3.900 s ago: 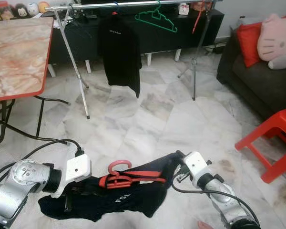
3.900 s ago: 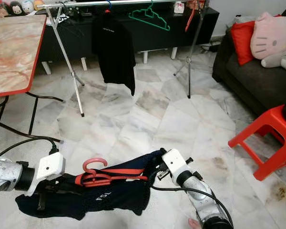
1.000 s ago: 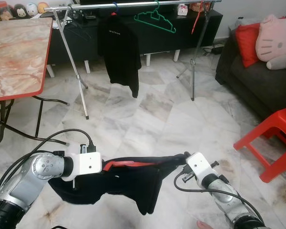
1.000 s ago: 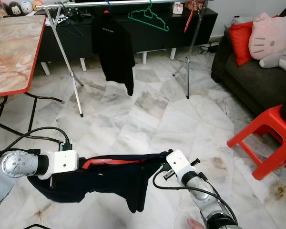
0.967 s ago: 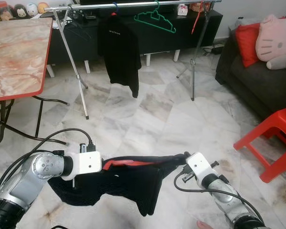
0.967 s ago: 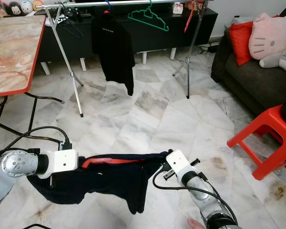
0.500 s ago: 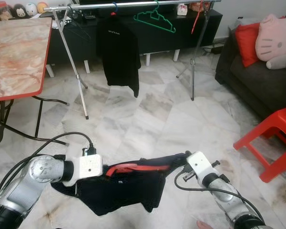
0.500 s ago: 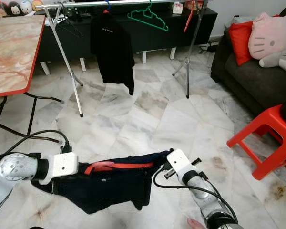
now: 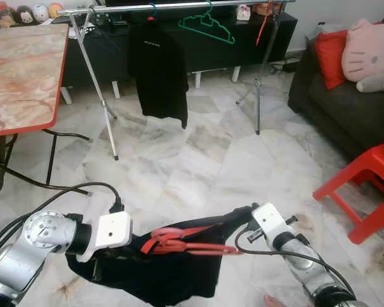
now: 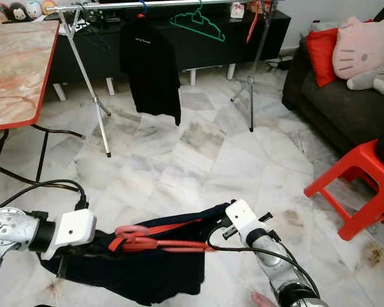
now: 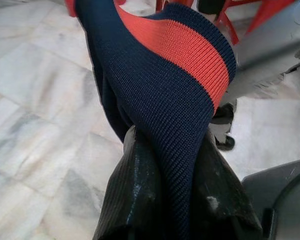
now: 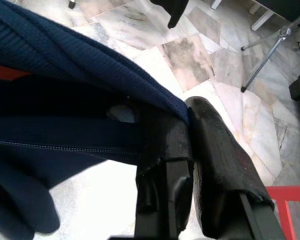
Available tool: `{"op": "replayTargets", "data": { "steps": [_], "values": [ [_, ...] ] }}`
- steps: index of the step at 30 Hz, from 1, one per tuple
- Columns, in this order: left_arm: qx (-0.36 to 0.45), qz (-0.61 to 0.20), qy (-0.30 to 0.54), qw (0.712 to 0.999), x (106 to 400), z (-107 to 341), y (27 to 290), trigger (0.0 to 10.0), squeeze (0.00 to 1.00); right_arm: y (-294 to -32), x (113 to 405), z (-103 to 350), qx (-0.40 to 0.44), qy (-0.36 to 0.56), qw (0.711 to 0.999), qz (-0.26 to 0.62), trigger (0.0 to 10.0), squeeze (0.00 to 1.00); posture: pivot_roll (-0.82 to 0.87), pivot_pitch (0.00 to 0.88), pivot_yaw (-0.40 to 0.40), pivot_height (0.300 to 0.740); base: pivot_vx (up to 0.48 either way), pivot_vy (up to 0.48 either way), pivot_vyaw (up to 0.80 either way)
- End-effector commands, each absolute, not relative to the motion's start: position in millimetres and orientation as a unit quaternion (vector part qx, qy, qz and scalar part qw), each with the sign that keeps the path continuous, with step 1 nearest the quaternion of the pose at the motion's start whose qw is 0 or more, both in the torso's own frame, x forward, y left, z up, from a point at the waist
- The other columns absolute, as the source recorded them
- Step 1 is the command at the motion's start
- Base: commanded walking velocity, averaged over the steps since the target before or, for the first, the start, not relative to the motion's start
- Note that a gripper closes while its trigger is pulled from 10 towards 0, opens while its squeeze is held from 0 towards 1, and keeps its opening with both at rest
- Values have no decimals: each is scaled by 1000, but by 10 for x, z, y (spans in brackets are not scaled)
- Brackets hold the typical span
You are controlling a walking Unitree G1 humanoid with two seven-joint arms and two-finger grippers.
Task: Hang hanger
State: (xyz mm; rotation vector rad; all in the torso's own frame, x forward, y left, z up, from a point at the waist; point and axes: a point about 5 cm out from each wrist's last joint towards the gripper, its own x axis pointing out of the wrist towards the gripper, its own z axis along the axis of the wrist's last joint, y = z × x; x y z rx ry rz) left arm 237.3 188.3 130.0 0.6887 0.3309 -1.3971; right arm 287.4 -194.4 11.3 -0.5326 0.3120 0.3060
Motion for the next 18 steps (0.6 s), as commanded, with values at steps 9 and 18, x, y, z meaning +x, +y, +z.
{"op": "replayTargets", "data": {
  "steps": [9,18],
  "values": [
    [308,-512,72,799,2703,1524,1993,10000,0,-2121,2819,63,-261,179,942,109,0,0,-10,71,-66,740,0,0,0],
    [254,-491,40,832,2767,1565,1965,10000,0,-2083,2769,-3,-253,191,942,111,0,0,-9,70,-67,740,0,0,0]
  ]
}}
